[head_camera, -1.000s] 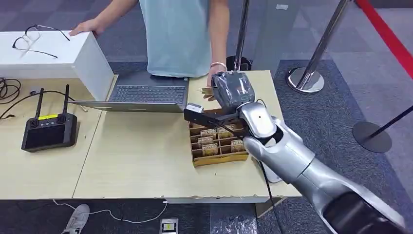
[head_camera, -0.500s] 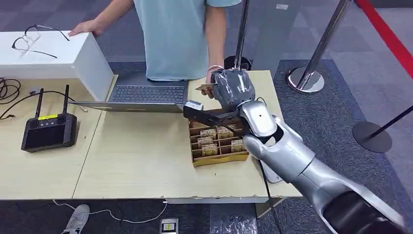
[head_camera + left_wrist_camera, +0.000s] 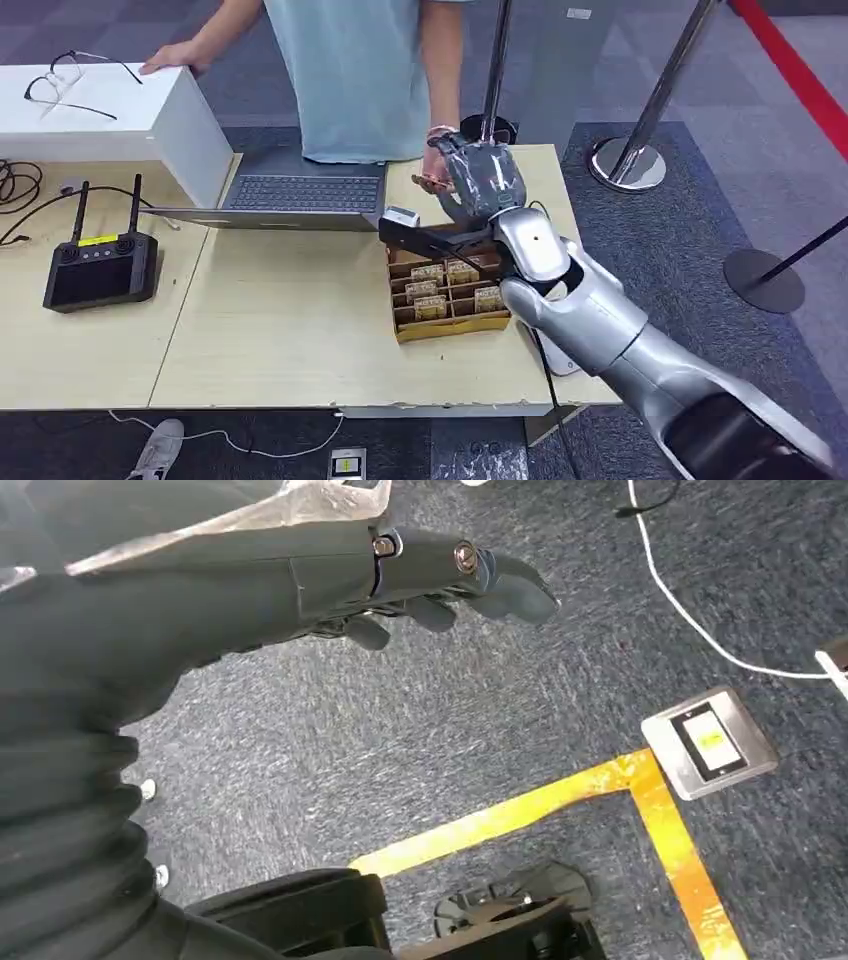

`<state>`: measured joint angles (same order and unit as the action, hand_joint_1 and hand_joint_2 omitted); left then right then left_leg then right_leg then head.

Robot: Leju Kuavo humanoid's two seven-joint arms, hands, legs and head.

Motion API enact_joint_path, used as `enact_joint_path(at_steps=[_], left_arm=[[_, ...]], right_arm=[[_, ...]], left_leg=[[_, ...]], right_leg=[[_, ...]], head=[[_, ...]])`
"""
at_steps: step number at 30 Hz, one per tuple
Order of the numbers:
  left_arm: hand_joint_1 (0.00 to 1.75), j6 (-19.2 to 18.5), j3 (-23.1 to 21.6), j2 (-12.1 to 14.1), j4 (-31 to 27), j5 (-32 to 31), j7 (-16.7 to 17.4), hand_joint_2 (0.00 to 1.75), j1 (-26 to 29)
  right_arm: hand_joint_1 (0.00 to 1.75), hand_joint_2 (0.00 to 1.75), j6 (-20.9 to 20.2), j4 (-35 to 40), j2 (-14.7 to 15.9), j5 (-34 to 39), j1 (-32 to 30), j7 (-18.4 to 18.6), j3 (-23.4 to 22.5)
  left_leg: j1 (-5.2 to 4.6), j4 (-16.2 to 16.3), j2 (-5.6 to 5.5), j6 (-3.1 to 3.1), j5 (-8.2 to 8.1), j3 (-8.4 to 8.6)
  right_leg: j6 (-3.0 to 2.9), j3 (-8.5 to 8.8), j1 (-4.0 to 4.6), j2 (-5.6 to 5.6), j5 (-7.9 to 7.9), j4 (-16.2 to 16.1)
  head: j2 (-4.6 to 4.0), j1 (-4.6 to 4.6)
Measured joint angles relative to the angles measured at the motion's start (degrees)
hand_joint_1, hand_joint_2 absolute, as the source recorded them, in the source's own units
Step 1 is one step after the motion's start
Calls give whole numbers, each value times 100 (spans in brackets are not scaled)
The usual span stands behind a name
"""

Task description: Pass the card to the sensor for recognition and then transmit it.

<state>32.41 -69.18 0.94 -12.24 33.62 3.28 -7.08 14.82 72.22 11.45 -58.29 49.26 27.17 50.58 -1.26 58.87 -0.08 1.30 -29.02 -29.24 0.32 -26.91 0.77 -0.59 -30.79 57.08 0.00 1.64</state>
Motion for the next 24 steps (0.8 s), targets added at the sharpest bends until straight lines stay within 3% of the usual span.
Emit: enact_joint_path(at_steps=[11, 19, 24], left_arm=[[0, 11, 0, 0, 0, 46, -35, 175, 16], [0, 35, 2, -15, 0, 111, -109, 175, 28], [0, 37, 4, -15, 0, 144, -109, 175, 28]], right_arm=[[3, 175, 52, 413, 203, -107, -122, 151, -92], [10, 175, 0, 1157, 730, -212, -368, 479, -389], [10, 175, -276, 1721, 1126, -319, -511, 673, -625]], left_leg=[[0, 1, 0, 0, 0, 2], [0, 6, 0, 1, -1, 3], [0, 9, -2, 2, -1, 4]], right_leg=[[0, 0, -1, 0, 0, -1], [0, 0, -2, 0, 0, -2], [0, 1, -3, 0, 0, -2]], head=[[0, 0], [0, 0], [0, 0]])
